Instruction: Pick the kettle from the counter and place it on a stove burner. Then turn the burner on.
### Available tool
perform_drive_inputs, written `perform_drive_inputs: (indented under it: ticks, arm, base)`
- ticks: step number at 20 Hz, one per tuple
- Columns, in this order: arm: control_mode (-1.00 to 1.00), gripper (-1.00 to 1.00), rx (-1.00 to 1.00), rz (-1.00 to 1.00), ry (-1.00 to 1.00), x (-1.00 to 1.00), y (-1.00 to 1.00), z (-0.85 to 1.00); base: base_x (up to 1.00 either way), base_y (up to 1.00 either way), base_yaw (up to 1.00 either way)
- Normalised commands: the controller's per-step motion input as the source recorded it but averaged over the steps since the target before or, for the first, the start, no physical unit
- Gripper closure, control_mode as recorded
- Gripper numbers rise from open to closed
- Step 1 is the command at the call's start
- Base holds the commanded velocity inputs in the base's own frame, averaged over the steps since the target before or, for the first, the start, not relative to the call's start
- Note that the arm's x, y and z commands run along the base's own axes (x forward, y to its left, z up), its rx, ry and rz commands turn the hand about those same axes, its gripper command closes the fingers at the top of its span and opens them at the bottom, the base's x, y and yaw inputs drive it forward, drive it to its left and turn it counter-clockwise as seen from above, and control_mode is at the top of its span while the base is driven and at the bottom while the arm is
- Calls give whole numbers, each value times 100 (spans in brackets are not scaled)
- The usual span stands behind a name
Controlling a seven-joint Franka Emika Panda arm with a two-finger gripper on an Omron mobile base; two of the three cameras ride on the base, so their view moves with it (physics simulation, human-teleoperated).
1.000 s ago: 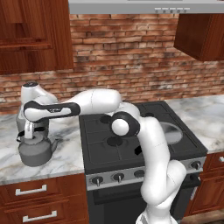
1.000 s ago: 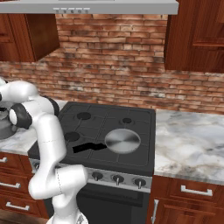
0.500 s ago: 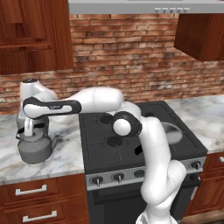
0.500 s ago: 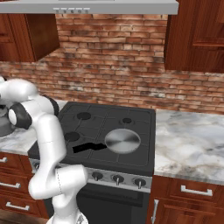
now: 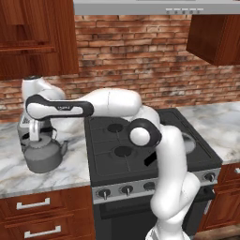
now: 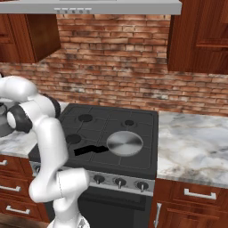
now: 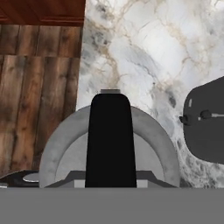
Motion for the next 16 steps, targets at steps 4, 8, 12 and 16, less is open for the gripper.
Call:
perform_drive_inputs:
  ticks: [4, 8, 12, 16]
  arm:
    - [-100, 100, -1, 0, 0, -49, -62, 26]
    - [-100, 100, 0, 0, 0, -40, -74, 37]
    - [-100, 100, 0, 0, -2, -39, -79, 35]
    - [-100, 100, 3, 0, -4, -30, -82, 32]
  base:
    - [0, 0, 0]
    - [0, 0, 0]
    - [0, 0, 0]
    - [0, 0, 0]
